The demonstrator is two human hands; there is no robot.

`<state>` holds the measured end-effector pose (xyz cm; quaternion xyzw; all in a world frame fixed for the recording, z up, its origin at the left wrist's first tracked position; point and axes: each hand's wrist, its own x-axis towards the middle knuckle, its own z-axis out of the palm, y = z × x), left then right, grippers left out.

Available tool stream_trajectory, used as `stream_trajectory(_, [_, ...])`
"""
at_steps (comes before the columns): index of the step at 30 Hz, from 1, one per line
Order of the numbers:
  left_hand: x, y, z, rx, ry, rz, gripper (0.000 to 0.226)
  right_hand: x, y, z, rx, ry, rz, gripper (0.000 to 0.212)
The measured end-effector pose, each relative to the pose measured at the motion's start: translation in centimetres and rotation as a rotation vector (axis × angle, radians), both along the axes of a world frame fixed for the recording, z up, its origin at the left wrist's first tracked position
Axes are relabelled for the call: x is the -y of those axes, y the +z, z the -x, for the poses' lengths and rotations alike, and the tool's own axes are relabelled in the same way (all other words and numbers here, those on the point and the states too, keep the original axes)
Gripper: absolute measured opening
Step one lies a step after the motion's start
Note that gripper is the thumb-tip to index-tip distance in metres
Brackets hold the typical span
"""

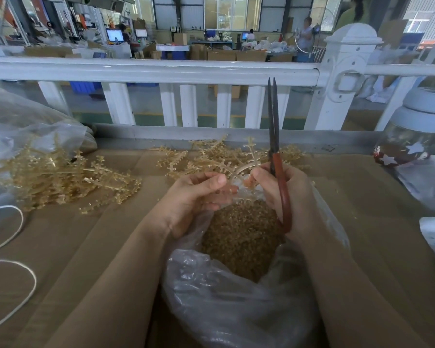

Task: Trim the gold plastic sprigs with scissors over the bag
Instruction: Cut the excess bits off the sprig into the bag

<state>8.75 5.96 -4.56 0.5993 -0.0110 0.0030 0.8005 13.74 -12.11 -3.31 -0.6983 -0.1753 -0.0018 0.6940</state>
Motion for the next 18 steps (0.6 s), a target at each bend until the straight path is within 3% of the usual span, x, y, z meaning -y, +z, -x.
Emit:
stream_trajectory(3, [0.0,0.1,0.1,-0.023,-0.022,-0.046,0.049,-0.1,0.0,0.3,0.017,-0.012,-0.041,0.007])
stream_trajectory(7, [0.5,-0.2,0.2,0.026,-0.035,-0.035,0.013,-0.1,0.2,0.5,0.018,-0.001,-0.093,0.01])
stream_trajectory(11, [1.1,-0.1,0.1,0.058,0.0,0.172,0.024,-0.1,0.4,0.6,0.006,0.006,-0.08,0.01])
stream_trajectory(15, [0.8,0.2,-0.1,0.127,-0.009,0.188,0.03,-0.1,0.5,0.6,0.008,0.006,-0.028,0.014])
stream_trajectory(18, [0.7,0.1,-0.3,0.123,0.009,0.139,0.021,0.0,0.6,0.8,-0.011,0.007,-0.029,0.01])
